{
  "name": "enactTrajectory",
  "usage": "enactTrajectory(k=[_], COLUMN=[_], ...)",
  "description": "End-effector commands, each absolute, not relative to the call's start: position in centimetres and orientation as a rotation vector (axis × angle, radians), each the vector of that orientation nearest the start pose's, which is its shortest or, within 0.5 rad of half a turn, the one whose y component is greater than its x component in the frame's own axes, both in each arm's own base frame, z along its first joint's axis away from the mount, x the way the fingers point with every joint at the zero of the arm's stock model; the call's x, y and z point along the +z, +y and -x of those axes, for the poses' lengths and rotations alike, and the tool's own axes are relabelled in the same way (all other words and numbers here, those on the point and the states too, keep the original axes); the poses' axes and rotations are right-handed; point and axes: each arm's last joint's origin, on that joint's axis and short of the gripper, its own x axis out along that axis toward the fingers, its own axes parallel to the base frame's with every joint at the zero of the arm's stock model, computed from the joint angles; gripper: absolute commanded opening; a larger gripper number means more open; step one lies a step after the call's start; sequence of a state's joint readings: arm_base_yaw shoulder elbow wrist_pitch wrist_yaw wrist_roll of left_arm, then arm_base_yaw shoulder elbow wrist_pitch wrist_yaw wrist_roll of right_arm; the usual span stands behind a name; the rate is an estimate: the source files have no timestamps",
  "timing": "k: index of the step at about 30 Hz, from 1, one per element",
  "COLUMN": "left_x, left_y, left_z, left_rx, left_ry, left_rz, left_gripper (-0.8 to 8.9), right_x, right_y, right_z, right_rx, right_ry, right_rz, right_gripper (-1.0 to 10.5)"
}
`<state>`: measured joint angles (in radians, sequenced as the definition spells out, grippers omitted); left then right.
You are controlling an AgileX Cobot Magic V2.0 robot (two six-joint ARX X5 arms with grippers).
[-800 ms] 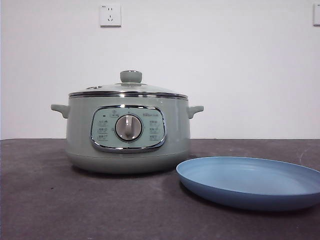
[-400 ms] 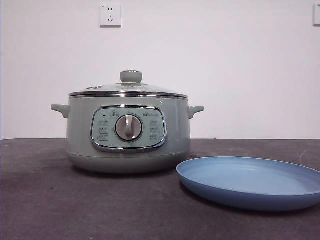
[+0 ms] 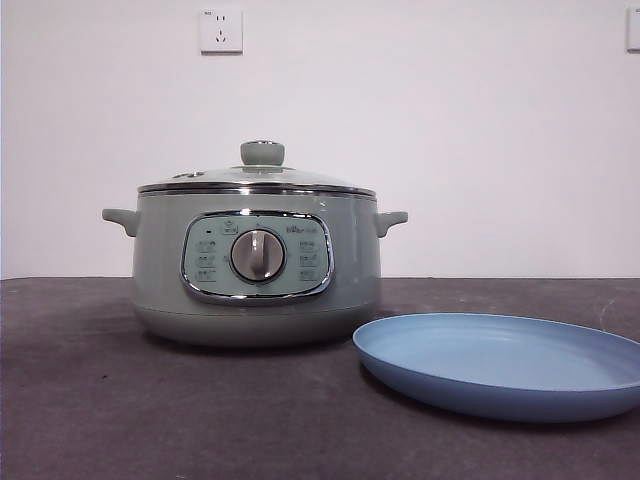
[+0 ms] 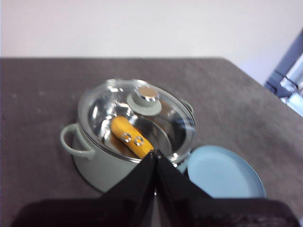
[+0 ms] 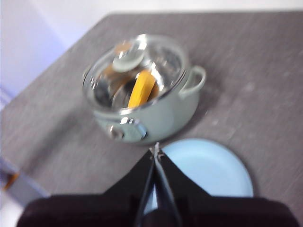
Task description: Take the corn out from the steamer,put the corn on the plate,close the lid
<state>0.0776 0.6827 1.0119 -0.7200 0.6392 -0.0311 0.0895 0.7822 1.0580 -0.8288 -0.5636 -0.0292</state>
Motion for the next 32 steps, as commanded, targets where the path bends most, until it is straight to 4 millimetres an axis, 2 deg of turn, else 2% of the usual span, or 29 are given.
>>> enactTrajectory(k=[1,5,10,11,13,15,16,17,19,26,32], left_x=[37.5,37.6,37.6,37.6,37.6,37.6,37.6,37.6,37.6,37.8,38.0], left_y=[-0.9,-0.9,-0.9,-0.9,-0.9,-0.9,-0.9,-0.9,-0.9,-0.9,-1.1], left_z=[-11.4,-11.6,-11.6,-11.6,-11.6,-11.6,-11.6,-11.6,-11.6,-11.7,-12.8], left_rx=[-0.584,-0.583,-0.579,-0.580,-0.580,-0.582,-0.582,-0.582,-0.582,-0.583,-0.607], left_ry=[0.389,0.406,0.403,0.404,0.404,0.404,0.404,0.404,0.404,0.381,0.360], left_rz=[0.126,0.132,0.130,0.130,0.132,0.132,0.132,0.132,0.132,0.123,0.110], left_gripper=[-0.08,-0.08,0.14,0.62,2.36,4.98,5.71,5.98,5.98,5.98,5.98], right_x=[36.2,35.6,35.7,35.7,35.7,35.7,35.7,35.8,35.8,35.8,35.8], right_y=[2.9,3.0,3.1,3.1,3.1,3.1,3.1,3.1,3.1,3.1,3.1], right_z=[-13.2,-13.4,-13.5,-13.5,-13.6,-13.6,-13.6,-13.6,-13.6,-13.6,-13.6], right_rx=[0.688,0.708,0.722,0.722,0.722,0.720,0.720,0.720,0.720,0.720,0.719], right_ry=[0.583,0.643,0.631,0.629,0.629,0.628,0.625,0.622,0.618,0.617,0.617], right_rz=[-0.061,-0.047,-0.051,-0.050,-0.050,-0.052,-0.051,-0.051,-0.050,-0.050,-0.050], right_gripper=[-0.1,-0.1,0.1,0.4,2.1,4.3,5.2,6.0,6.7,6.6,6.6])
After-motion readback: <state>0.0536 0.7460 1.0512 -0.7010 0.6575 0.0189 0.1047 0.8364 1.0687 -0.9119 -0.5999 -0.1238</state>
